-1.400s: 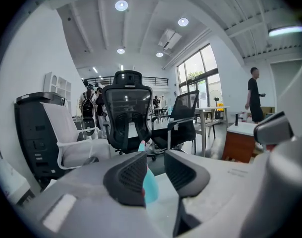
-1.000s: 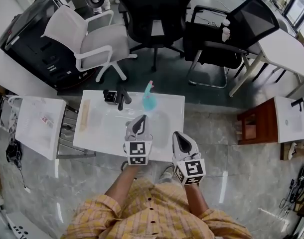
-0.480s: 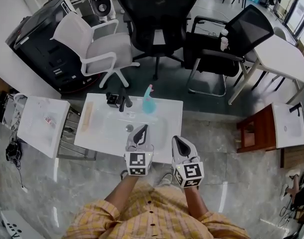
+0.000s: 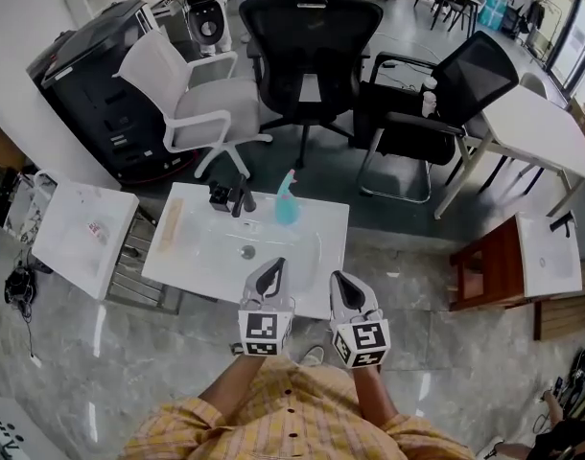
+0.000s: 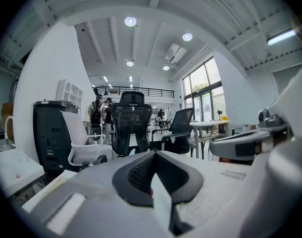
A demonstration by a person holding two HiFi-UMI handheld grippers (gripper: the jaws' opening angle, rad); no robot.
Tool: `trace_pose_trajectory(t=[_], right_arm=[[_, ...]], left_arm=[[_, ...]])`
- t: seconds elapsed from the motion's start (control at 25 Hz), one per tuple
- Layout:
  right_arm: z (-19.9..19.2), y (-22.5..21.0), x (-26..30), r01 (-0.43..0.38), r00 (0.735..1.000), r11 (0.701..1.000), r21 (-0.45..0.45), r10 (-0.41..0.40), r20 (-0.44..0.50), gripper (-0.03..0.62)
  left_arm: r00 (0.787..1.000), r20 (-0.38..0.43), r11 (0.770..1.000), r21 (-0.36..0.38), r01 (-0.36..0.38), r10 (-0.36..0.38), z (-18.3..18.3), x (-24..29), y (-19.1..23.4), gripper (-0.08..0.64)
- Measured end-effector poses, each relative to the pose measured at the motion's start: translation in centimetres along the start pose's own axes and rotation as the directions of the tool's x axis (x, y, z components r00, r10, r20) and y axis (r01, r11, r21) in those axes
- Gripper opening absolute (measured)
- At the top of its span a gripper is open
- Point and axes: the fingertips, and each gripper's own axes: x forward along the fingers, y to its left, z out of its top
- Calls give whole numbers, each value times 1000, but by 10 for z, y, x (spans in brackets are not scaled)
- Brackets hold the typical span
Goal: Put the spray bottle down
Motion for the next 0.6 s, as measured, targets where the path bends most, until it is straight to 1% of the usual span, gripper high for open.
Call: trace_pose_trajectory(t=[0.28,0.44,0.6], right_arm=[[8,3,-9,4,1000,1000,-11,-3,27,-2],[10,6,-14,-2,999,1000,-8,2,35,-2],[11,11,-17,-12,999,1000,-15,12,36,-2]], left_arm=[[1000,26,1000,-11,1,-1,4,-17,-9,0],[1000,26,1000,-6,10,-10,5,-27,-13,0],[999,37,1000,0,3,-3,8,-35,-14,0]])
